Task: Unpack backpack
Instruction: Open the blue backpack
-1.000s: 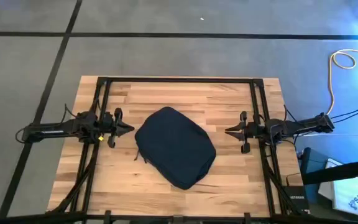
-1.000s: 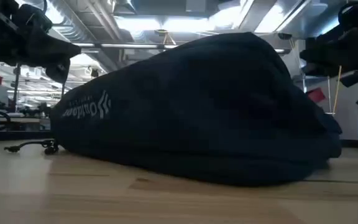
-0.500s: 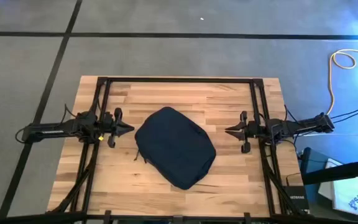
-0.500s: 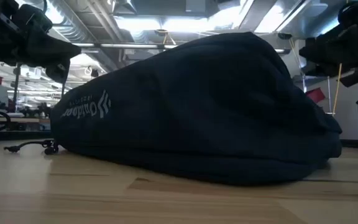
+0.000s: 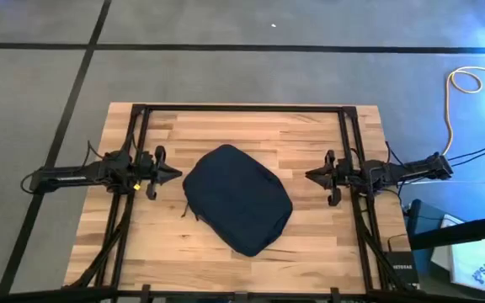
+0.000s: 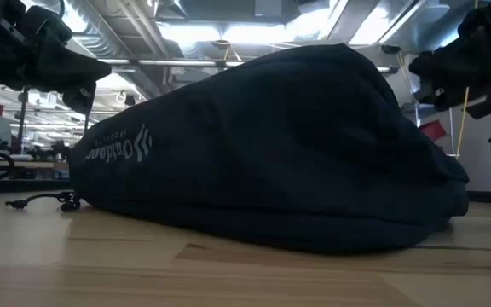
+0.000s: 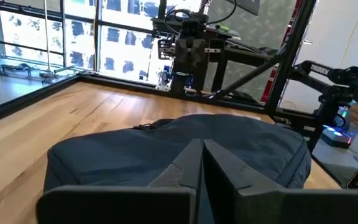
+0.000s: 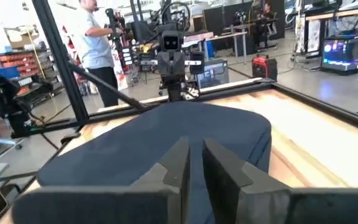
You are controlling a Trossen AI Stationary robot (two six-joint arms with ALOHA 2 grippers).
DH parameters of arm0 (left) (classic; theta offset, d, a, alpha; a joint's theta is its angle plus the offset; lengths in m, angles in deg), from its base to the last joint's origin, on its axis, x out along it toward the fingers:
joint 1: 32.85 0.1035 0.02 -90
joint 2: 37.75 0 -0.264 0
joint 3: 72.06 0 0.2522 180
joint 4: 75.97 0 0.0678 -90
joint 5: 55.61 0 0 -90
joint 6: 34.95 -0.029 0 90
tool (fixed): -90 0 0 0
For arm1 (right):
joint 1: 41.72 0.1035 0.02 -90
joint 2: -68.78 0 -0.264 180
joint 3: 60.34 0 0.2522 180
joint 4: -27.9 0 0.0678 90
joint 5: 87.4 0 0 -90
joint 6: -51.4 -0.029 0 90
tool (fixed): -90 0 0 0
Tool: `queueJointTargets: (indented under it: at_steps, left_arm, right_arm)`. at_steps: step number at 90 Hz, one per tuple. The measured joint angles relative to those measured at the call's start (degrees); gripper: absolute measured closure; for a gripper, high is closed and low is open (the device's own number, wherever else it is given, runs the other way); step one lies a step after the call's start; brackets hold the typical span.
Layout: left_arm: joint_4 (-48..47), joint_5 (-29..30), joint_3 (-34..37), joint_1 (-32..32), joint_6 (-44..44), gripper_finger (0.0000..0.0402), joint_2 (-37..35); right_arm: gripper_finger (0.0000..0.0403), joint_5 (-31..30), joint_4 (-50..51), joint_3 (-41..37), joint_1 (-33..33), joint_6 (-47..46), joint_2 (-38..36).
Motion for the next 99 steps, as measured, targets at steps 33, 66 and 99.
queueJointTargets:
  at_steps: [33,66,99]
  left_arm:
    - [1.43,0.63,0.15,0.01,-0.85,0.0402,0.01]
    - [2.9,1.58,0.15,0.01,-0.86,0.0402,0.02]
    - [10.94,5.66,0.2,-1.3,-3.79,0.0388,3.22]
  right_arm:
    - [0.0375,0.31,1.09,-0.17,0.0,0.32,0.04]
    - [0.0375,-1.26,0.66,-0.28,0.0,4.83,0.13]
    - [0.0375,-3.45,-0.41,-0.28,0.0,4.52,4.24]
